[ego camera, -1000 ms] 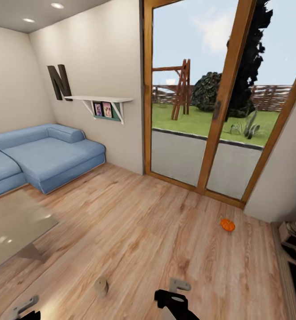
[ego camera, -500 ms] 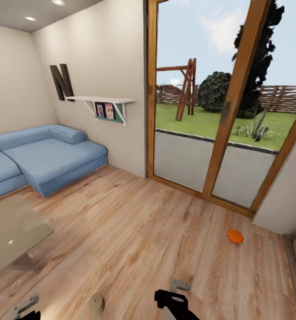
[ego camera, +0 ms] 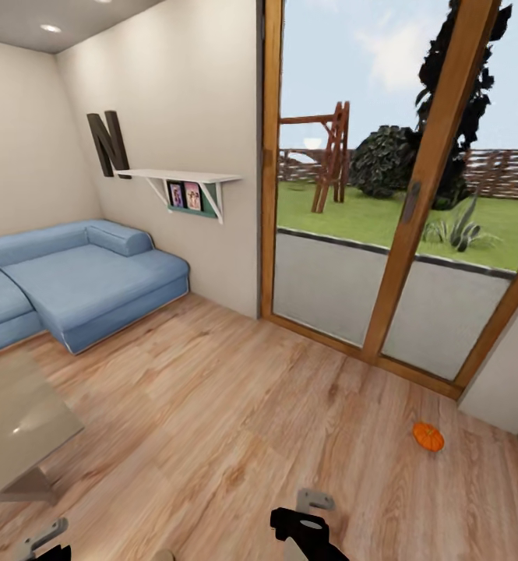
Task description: Place each of the two pumpkins and all three candles from the living room inside a cabinet in the living room (use any cabinet), then make sure every cabinet is closed, and position the cauldron so it is next to a table in the living room.
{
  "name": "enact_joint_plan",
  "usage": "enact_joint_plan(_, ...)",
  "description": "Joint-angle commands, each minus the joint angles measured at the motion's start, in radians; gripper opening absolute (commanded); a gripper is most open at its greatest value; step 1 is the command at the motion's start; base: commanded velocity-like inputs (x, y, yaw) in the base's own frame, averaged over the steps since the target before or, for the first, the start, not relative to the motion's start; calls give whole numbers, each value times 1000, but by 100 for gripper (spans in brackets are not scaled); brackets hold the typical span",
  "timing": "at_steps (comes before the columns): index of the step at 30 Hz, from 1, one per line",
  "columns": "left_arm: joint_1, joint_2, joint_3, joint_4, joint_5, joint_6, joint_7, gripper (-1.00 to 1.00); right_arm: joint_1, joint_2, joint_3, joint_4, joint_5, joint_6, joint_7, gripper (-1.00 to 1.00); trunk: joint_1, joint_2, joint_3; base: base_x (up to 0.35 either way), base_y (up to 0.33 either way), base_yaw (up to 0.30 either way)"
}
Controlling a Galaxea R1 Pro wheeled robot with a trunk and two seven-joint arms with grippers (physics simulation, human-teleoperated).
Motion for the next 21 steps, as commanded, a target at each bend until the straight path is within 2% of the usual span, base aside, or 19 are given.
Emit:
enact_joint_plan(1,0,0,0,0,0,0,0,100,0,0,0,0,0,0,0,100,0,0,0,308,0,0)
enact_joint_plan(7,0,1,-1,0,0,1,-2,100,0,0,0,0,0,0,0,100,0,0,0,279,34,0)
enact_joint_plan(13,0,1,0,0,1,0,-8,100,0,0,0,0,0,0,0,100,0,0,0,42,66,0)
enact_joint_plan(16,0,1,-1,0,0,2,-64,100,0,0,0,0,0,0,0,100,0,0,0,5,8,0)
enact_joint_plan(19,0,1,-1,0,0,7,-186,100,0,0,0,0,0,0,0,100,0,0,0,2,2,0)
enact_joint_plan(21,0,1,-1,0,0,9,-237,100,0,0,0,0,0,0,0,100,0,0,0,0,0,0)
